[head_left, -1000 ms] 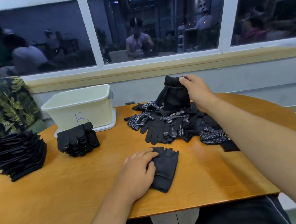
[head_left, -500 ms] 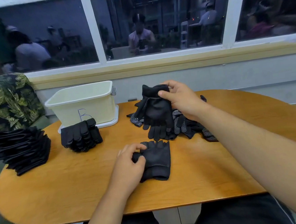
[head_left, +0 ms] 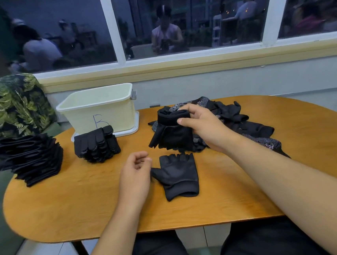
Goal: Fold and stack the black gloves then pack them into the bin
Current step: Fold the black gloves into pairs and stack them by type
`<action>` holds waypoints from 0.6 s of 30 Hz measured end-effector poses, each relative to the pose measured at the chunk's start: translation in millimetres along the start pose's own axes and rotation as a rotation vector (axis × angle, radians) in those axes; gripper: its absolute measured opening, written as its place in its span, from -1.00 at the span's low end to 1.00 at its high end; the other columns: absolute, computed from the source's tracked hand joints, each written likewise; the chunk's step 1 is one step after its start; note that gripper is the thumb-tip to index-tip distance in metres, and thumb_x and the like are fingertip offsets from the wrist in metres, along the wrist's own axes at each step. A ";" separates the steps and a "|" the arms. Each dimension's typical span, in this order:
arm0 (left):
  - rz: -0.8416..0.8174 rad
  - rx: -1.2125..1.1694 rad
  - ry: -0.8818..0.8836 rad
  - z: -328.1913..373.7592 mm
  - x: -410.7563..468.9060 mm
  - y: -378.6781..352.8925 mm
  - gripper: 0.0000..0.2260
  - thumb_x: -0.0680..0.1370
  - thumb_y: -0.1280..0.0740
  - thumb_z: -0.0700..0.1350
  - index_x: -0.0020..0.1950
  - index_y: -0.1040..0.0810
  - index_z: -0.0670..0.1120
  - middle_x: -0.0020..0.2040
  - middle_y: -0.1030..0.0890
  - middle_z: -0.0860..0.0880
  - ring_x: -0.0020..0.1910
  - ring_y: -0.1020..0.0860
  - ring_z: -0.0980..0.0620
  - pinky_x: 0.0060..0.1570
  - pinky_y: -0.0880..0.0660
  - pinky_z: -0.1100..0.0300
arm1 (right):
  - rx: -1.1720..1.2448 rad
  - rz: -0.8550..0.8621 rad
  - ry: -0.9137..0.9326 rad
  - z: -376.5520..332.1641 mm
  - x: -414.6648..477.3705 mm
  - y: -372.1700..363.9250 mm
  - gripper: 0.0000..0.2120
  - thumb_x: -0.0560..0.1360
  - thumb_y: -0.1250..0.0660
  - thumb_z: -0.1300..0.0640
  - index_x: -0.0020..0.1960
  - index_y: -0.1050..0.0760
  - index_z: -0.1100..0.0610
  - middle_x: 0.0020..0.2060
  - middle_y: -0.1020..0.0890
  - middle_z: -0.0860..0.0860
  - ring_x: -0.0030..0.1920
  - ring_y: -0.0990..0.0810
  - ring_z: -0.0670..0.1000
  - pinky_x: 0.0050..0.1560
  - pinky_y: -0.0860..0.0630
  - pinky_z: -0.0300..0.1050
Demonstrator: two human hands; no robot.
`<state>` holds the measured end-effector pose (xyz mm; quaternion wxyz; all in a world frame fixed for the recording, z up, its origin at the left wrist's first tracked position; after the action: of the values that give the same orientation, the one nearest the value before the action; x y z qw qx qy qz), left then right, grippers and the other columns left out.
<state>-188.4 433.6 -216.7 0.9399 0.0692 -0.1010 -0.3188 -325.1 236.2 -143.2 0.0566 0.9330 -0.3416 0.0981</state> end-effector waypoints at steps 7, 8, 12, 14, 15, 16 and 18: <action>0.001 0.009 -0.006 -8.6 -5.6 5.9 -0.84 0.66 -0.35 -0.17 0.13 -0.60 0.11 -0.12 -0.61 0.07 -0.22 -0.57 0.17 -0.12 -0.55 0.11 | 0.010 -0.018 0.063 15.2 -34.2 -12.8 -0.83 0.64 -0.35 0.40 0.14 -0.57 0.18 -0.10 -0.69 0.01 -0.10 -0.65 -0.07 -0.04 -0.57 -0.23; -0.007 0.022 -0.014 -8.8 -6.9 6.1 -0.84 0.65 -0.35 -0.17 0.13 -0.59 0.10 -0.14 -0.60 0.06 -0.24 -0.56 0.19 -0.13 -0.54 0.12 | -0.009 -0.023 0.073 19.0 -39.6 -13.5 -0.84 0.63 -0.36 0.40 0.13 -0.57 0.20 -0.10 -0.68 0.00 -0.09 -0.64 -0.09 -0.02 -0.56 -0.24; -0.053 0.064 -0.034 -9.1 -12.2 5.9 -0.83 0.64 -0.37 -0.20 0.15 -0.56 0.06 -0.10 -0.60 0.02 -0.23 -0.55 0.18 -0.18 -0.52 0.26 | -0.097 -0.065 0.112 29.6 -60.7 -15.0 -0.85 0.62 -0.38 0.41 0.17 -0.59 0.28 0.06 -0.74 0.03 0.09 -0.68 -0.07 0.17 -0.54 -0.23; -0.067 0.076 -0.042 -11.1 -13.5 5.5 -0.78 0.62 -0.39 -0.24 0.16 -0.55 0.06 -0.08 -0.61 0.02 -0.22 -0.54 0.17 -0.15 -0.51 0.25 | -0.114 -0.095 0.127 33.3 -70.0 -16.6 -0.84 0.61 -0.36 0.44 0.17 -0.58 0.31 0.14 -0.76 0.04 0.21 -0.69 -0.02 0.27 -0.55 -0.17; -0.061 0.082 -0.041 -12.4 -13.1 6.3 -0.77 0.61 -0.39 -0.25 0.15 -0.55 0.06 -0.07 -0.62 0.01 -0.22 -0.54 0.17 -0.14 -0.51 0.23 | -0.116 -0.116 0.133 35.9 -73.6 -17.7 -0.84 0.60 -0.35 0.47 0.16 -0.57 0.34 0.16 -0.76 0.06 0.25 -0.69 0.02 0.32 -0.55 -0.12; -0.053 0.087 -0.039 -13.5 -12.6 7.6 -0.76 0.62 -0.37 -0.26 0.15 -0.55 0.07 -0.06 -0.62 0.01 -0.21 -0.54 0.15 -0.13 -0.50 0.21 | -0.115 -0.139 0.133 38.9 -77.3 -18.1 -0.84 0.59 -0.33 0.50 0.14 -0.55 0.36 0.17 -0.76 0.07 0.28 -0.69 0.06 0.35 -0.55 -0.09; -0.035 0.088 -0.039 -14.0 -12.1 9.9 -0.76 0.63 -0.35 -0.25 0.15 -0.54 0.09 -0.04 -0.62 0.00 -0.20 -0.55 0.14 -0.12 -0.51 0.18 | -0.156 -0.193 0.116 44.5 -86.0 -18.7 -0.80 0.56 -0.29 0.56 0.10 -0.53 0.34 0.19 -0.75 0.07 0.30 -0.68 0.06 0.37 -0.54 -0.07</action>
<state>-188.7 449.7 -230.1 0.9281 0.1059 -0.1321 -0.3317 -370.8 296.7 -206.3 0.1579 0.9471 -0.2529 0.1191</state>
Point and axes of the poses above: each hand's wrist, its own x-axis towards the middle knuckle, its own y-axis out of the back of the hand, z = x × y, the point moved 4 cm from there along x, towards the middle knuckle
